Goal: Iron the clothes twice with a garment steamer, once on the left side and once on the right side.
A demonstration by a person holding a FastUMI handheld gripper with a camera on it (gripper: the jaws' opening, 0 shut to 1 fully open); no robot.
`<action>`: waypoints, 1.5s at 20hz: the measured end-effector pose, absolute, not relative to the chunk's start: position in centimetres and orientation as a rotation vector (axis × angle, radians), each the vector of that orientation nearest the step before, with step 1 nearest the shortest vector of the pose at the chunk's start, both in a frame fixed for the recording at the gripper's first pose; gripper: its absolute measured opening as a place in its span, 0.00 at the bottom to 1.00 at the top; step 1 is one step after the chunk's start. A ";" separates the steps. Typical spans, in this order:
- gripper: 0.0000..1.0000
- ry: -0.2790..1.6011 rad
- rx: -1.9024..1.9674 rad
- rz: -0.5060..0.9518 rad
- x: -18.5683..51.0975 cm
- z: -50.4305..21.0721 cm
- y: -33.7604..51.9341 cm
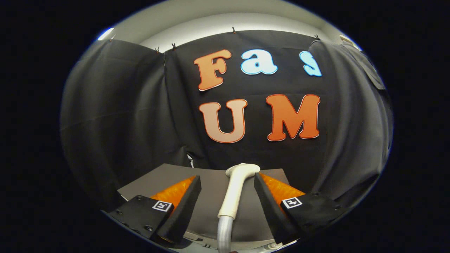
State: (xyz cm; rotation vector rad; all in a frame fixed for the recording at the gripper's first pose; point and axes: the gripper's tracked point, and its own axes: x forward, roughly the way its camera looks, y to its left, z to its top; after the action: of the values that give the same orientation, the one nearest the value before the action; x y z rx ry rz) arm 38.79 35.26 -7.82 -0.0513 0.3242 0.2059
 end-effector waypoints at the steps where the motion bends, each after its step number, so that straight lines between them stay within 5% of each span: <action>1: 0.98 0.343 -0.073 0.191 40.1 -8.7 35.5; 14: 0.95 0.762 -0.091 0.110 45.1 -20.0 34.2; 22: 0.51 0.776 -0.023 0.142 44.6 -19.8 34.3; 30: 0.44 0.562 -0.094 0.273 40.1 -16.2 36.7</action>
State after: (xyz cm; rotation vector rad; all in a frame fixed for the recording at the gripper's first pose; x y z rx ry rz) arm 40.06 36.68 -16.19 -0.0939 0.5617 0.2728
